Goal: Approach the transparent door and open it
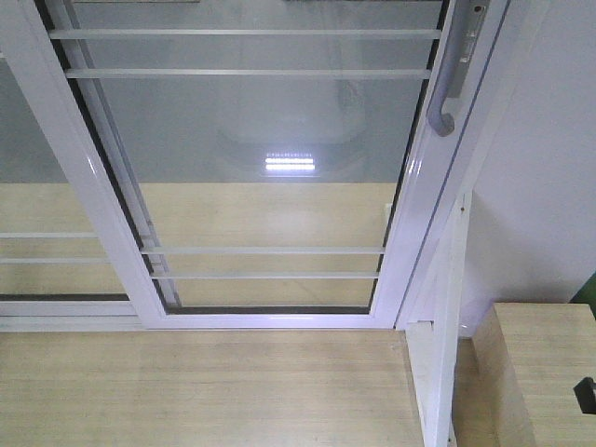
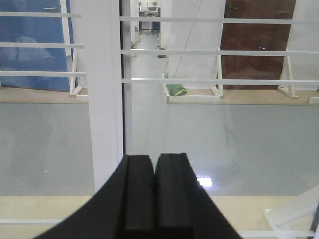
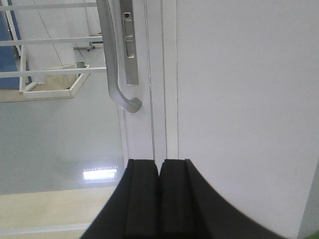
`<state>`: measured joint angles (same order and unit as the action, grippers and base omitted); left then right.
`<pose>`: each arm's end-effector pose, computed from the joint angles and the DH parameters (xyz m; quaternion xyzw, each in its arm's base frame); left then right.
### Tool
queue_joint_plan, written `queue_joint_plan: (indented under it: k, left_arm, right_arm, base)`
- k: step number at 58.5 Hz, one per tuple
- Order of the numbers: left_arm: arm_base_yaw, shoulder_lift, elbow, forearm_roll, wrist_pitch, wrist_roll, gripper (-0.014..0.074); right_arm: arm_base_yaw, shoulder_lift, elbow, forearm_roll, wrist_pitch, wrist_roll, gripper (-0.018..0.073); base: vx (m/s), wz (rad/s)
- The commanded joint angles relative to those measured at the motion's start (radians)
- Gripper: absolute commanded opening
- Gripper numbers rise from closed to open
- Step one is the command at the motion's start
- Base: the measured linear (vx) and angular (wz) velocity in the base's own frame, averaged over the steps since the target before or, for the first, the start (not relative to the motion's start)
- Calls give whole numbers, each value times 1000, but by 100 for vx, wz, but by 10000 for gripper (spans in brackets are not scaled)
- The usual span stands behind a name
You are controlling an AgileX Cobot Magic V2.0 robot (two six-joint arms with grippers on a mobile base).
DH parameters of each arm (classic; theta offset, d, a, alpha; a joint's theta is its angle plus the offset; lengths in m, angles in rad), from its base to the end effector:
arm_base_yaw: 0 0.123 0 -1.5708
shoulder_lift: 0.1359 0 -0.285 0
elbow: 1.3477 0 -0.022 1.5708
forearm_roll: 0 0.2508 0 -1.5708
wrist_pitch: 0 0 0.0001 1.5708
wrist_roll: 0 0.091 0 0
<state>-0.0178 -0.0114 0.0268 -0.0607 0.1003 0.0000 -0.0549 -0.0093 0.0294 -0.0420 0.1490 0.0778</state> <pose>0.0567 -0.0016 0.1956 -0.0132 0.7169 -0.0294 0.6964 0.0566 -0.0037 0.1902 0.0356 0.7346 -0.0086 0.6776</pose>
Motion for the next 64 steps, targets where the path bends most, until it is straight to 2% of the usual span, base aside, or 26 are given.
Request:
queue_joint_plan:
  k: [1, 64]
  left_arm:
    - [-4, -13, 31, -2, -84, -8, -6]
    - [-4, 18, 30, -2, -100, -8, -6]
  right_arm:
    - [-2, -15, 15, -10, -86, -3, -8]
    - [-3, -2, 14, -10, -96, -3, -8]
  base:
    - [5, 0]
    - [6, -1]
